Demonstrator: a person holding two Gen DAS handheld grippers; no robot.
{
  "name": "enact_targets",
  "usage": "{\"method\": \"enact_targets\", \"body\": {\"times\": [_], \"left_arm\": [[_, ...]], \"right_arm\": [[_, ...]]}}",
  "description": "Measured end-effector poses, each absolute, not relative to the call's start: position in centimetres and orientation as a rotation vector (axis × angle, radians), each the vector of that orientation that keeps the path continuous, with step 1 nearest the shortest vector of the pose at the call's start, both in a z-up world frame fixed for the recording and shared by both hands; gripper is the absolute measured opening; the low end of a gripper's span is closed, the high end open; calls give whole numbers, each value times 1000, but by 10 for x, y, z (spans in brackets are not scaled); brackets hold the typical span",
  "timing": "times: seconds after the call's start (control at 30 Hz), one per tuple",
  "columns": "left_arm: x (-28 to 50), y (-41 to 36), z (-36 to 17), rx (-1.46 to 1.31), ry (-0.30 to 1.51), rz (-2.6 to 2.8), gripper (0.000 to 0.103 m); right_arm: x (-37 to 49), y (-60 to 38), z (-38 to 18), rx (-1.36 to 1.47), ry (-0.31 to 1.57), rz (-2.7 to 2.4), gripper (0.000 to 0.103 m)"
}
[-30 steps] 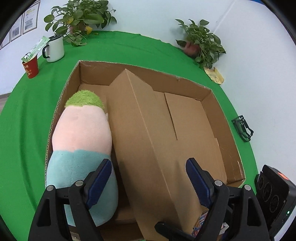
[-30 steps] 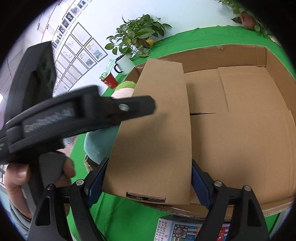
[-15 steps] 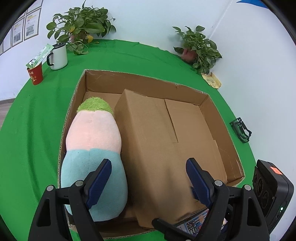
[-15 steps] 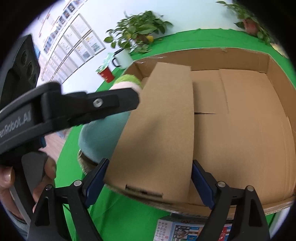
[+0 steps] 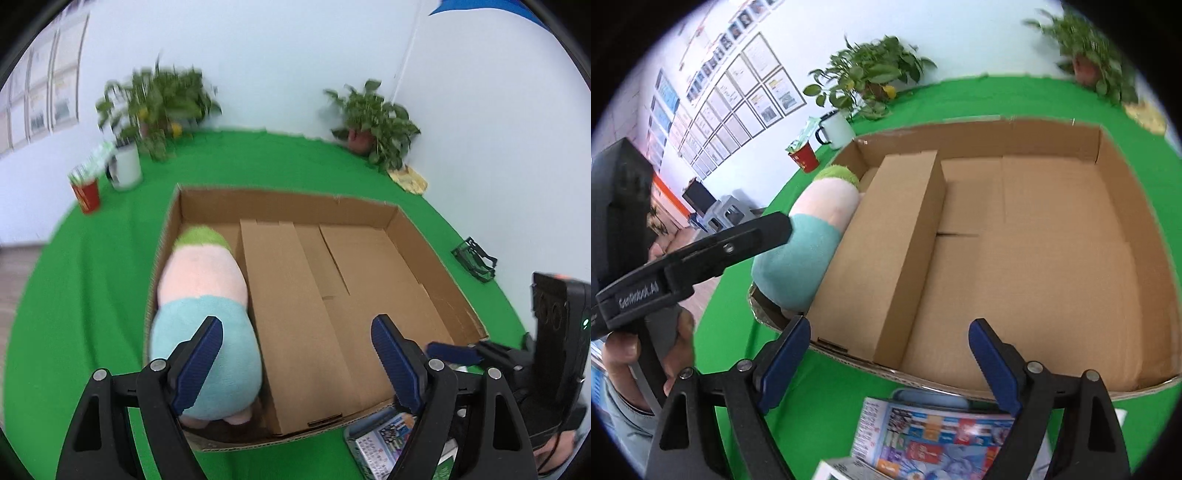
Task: Organize objects
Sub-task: 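Lower the cardboard piece into the box beside the plush and release, then move the left gripper to the stacked medicine and game boxes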
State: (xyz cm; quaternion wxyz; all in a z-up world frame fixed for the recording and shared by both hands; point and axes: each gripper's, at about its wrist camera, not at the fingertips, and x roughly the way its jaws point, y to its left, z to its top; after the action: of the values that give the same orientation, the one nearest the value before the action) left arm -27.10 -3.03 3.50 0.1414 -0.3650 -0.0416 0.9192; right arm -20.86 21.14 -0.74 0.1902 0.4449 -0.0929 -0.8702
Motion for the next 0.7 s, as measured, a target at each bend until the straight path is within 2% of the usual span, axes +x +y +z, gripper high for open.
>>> {"method": "enact_targets", "body": {"times": [0.03, 0.07, 0.1, 0.17, 0.27, 0.7], "left_arm": [[-256, -26, 42, -975, -76, 2721, 86], [-239, -21, 48, -882, -45, 2764, 97], [-224, -17, 53, -797, -20, 2792, 103], [-192, -8, 59, -649, 25, 2861, 103], [-166, 4, 61, -644, 67, 2891, 103], [-77, 55, 58, -701, -135, 2925, 103]], "right_arm": [[-201, 213, -2, 1216, -227, -2485, 98], [-190, 216, 4, 1169, -190, -2536, 102], [-179, 219, 8, 1131, -148, -2590, 102], [-162, 223, 17, 1075, -51, -2695, 102], [-142, 239, 26, 1014, -10, -2811, 102], [-57, 274, 37, 857, 23, -2880, 102]]}}
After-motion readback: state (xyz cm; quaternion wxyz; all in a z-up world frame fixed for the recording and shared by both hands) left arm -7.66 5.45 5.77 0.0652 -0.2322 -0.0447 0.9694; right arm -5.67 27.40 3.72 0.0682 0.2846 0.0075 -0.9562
